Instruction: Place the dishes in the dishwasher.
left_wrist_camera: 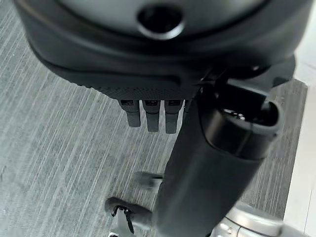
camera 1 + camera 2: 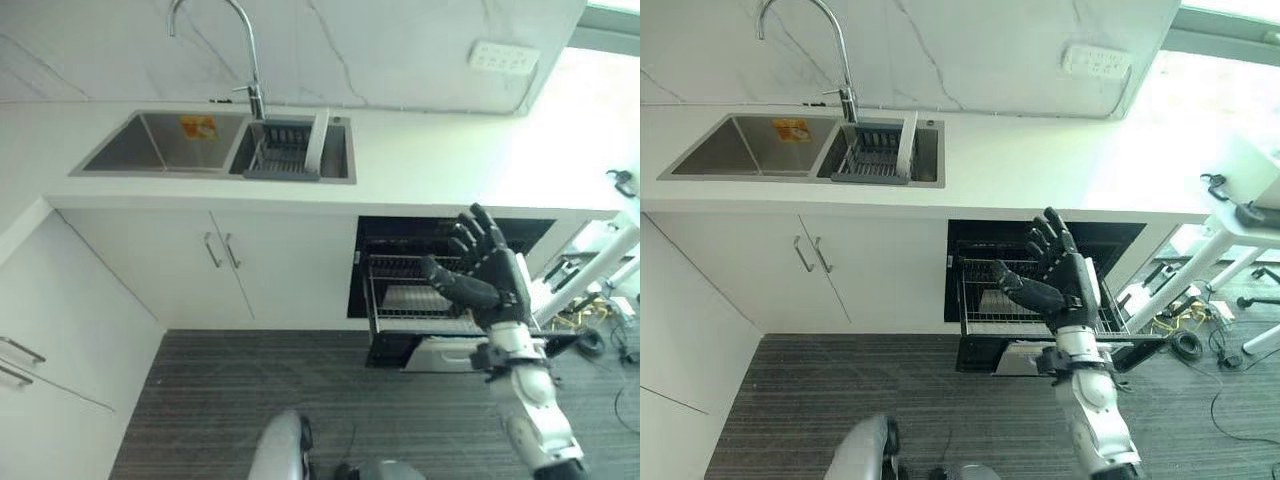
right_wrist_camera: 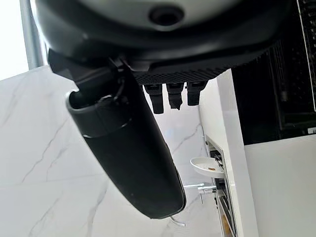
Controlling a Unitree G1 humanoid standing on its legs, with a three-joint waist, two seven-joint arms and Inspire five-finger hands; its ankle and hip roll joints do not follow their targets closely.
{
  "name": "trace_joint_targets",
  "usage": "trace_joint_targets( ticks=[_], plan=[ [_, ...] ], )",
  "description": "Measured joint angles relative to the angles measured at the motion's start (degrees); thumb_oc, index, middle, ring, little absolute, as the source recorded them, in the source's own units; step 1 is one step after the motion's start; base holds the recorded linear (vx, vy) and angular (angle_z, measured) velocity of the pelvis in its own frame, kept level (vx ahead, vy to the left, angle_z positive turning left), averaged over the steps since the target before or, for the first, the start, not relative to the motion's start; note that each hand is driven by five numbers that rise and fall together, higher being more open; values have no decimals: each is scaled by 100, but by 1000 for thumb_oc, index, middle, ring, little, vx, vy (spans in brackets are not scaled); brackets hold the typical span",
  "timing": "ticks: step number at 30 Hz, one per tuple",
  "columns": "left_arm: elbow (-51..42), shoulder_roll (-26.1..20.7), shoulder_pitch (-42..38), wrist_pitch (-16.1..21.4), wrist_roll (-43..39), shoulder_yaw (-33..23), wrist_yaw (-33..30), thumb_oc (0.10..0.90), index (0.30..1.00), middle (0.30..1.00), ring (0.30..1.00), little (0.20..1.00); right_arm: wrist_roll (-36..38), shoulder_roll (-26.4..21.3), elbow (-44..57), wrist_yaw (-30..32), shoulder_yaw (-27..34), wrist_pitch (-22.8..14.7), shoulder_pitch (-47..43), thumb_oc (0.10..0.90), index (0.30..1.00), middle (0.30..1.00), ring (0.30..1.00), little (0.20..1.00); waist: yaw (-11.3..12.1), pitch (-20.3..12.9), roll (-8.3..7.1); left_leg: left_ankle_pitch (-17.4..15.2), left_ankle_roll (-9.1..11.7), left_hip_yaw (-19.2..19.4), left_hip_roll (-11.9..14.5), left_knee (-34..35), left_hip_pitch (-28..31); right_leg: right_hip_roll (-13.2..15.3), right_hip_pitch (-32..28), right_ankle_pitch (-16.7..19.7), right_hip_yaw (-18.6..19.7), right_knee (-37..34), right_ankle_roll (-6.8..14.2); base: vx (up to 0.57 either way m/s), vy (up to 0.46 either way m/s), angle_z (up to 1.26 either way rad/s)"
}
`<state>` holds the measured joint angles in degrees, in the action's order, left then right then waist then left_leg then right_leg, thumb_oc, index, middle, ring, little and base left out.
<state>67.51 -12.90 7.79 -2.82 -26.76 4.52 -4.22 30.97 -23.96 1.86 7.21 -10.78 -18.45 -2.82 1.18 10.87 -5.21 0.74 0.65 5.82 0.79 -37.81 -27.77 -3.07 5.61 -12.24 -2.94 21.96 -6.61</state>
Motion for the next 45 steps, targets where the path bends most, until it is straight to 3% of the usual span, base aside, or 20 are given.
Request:
trace_joint_targets(
  ticks=[2, 3, 6, 8, 12, 15, 22, 26, 29, 30, 31, 33, 34, 35, 36, 38, 39, 41, 44, 45],
  plan=[
    [249, 65, -140, -91, -9, 145, 5, 800, 900, 900, 900, 900, -101, -126, 38, 94, -169, 73, -307, 800, 900, 900, 900, 900, 18, 46, 256, 246, 170, -400, -8, 2853, 951, -195, -266, 62, 328, -250, 19, 297, 350, -101],
    [301, 112, -218, -92, -23, 204, -1, 800, 900, 900, 900, 900, -128, -145, 37, 108, -176, 102, -420, 800, 900, 900, 900, 900, 59, 109, 369, 272, 185, -871, 10, 3348, 1042, -301, -353, 110, 517, -327, 4, 296, 331, -87],
    [454, 233, -377, -65, 2, 189, 1, 800, 900, 900, 900, 900, -164, -195, -11, 109, -219, 186, -381, 800, 900, 900, 900, 900, 52, 197, 570, 271, 179, -940, 219, 2638, 739, -419, -779, 26, 794, -573, 154, 232, 311, -68],
    [446, 223, -323, 73, 75, 318, -5, 800, 900, 900, 900, 900, -166, -382, 130, 158, -158, 186, -75, 800, 900, 900, 900, 900, -143, 159, 586, 67, -104, -224, 291, 2162, 810, -231, -1126, -81, 730, -873, 99, 195, 268, -25],
    [503, 109, -231, 165, 108, 475, -123, 800, 900, 900, 900, 900, -152, -173, 247, 194, 18, 193, 283, 800, 900, 900, 900, 900, -262, 62, 453, 273, -406, -297, -166, 2710, 1721, 230, -1146, -347, 645, -308, 660, 183, 194, -21],
    [508, 92, -380, 345, 93, 497, -174, 800, 900, 900, 900, 900, -166, -152, 409, 135, -2, 217, 273, 800, 900, 900, 900, 900, -210, 50, 437, -3, -692, -196, -393, 2815, 2052, 603, -789, -494, 384, 163, 713, 126, 163, -5],
    [506, 19, -509, 451, 118, 543, -184, 800, 900, 900, 900, 900, -306, -61, 584, 219, 0, 178, 285, 800, 900, 900, 900, 900, -228, -299, 247, -293, -754, -148, -542, 2891, 2183, 865, -336, 95, 386, -184, 991, 67, 116, -4],
    [538, 77, -427, 417, 241, 549, -174, 800, 900, 900, 900, 900, -394, -59, 573, 424, 41, 133, 289, 800, 900, 900, 900, 900, -246, -424, 416, -412, -829, -232, -531, 2651, 1980, 784, -433, 424, 321, -422, 1244, 36, 74, 11],
    [613, 88, -318, 413, 226, 553, -175, 800, 900, 900, 900, 900, -405, 36, 573, 484, -20, 120, 269, 800, 900, 900, 900, 900, -236, -445, 527, -457, -852, -215, -331, 2435, 1791, 714, 535, 700, -94, 1035, 1277, 1, -22, -31],
    [547, 62, -227, 419, 230, 480, -168, 800, 900, 900, 900, 900, -401, 0, 572, 471, -100, 115, 279, 800, 900, 900, 900, 900, -260, -457, 491, -405, -779, -124, -323, 2474, 1795, 632, 770, 505, -289, 1215, 1207, 25, -170, -65],
    [673, 50, -195, 368, 217, 178, -138, 800, 900, 900, 900, 900, -389, -161, 580, 333, -147, 108, 277, 800, 900, 900, 900, 900, -283, -400, 453, -397, -765, -110, -305, 2486, 1779, 124, 781, 276, -474, -3, 1080, 22, -246, -37],
    [532, 124, -105, 388, -135, 190, -171, 800, 900, 900, 900, 900, -375, -195, 538, 270, -195, 22, 255, 800, 900, 900, 900, 900, -223, -364, 399, -308, -615, 6, -606, 2739, 1826, 140, 897, 152, -499, 9, 592, 63, -173, 31],
    [389, 148, -79, 455, -188, 104, -167, 800, 900, 900, 900, 900, -386, -202, 502, 287, -281, -63, 207, 800, 900, 900, 900, 900, -186, -340, 275, -356, -79, 195, -682, 2895, 1858, 141, 615, -112, -357, 204, 287, 72, 133, 79],
    [389, 85, -131, 541, -149, -143, -169, 800, 900, 900, 900, 900, -401, -238, 340, 298, -435, -80, -21, 800, 900, 900, 900, 900, -60, -63, 152, -212, 293, 290, -478, 1829, 1567, 216, 305, 149, -343, -103, -7, 59, 299, 43],
    [451, 81, -260, 481, -144, -161, -202, 800, 900, 900, 900, 900, -398, -172, -12, 324, -589, 14, -478, 800, 900, 900, 900, 900, 188, 27, 202, -224, 504, -27, -290, 1045, 952, 191, 262, 235, -306, -231, -49, 89, 422, 13],
    [389, 177, -268, 355, -92, 2, -225, 800, 900, 900, 900, 900, -410, -130, 43, 319, -596, 22, -813, 800, 900, 900, 900, 900, 309, 122, 371, -178, 536, -549, 392, 1515, 237, 13, 294, 506, -231, -414, 210, 98, 391, 3],
    [476, 293, -267, 238, 35, 13, -204, 800, 900, 900, 900, 900, -459, -172, 50, 330, -565, 26, -804, 800, 900, 900, 900, 900, 320, 140, 476, -160, 541, -482, 979, 1932, 94, -33, 159, 475, -377, -608, 205, 74, 311, 21],
    [529, 294, -217, 286, 180, 238, -185, 800, 900, 900, 900, 900, -447, -298, 226, 342, -399, 29, -616, 800, 900, 900, 900, 900, 246, 120, 510, -172, 528, -425, 1007, 1897, 271, 79, 13, 480, -399, -735, 211, 88, 283, 11],
    [514, 409, -122, 342, 258, 476, -209, 800, 900, 900, 900, 900, -374, -379, 492, 378, -6, -6, -413, 800, 900, 900, 900, 900, 160, 20, 861, -202, 482, -366, 748, 2154, 1205, 136, 10, 480, -320, -733, 403, 85, 169, -17],
    [505, 447, -45, 360, 219, 431, -229, 800, 900, 900, 900, 900, -377, -373, 486, 371, 27, -2, -384, 800, 900, 900, 900, 900, 161, -14, 911, -97, 286, -462, 596, 2534, 1654, 167, 28, 450, -263, -628, 443, 50, 52, -28]
  ],
)
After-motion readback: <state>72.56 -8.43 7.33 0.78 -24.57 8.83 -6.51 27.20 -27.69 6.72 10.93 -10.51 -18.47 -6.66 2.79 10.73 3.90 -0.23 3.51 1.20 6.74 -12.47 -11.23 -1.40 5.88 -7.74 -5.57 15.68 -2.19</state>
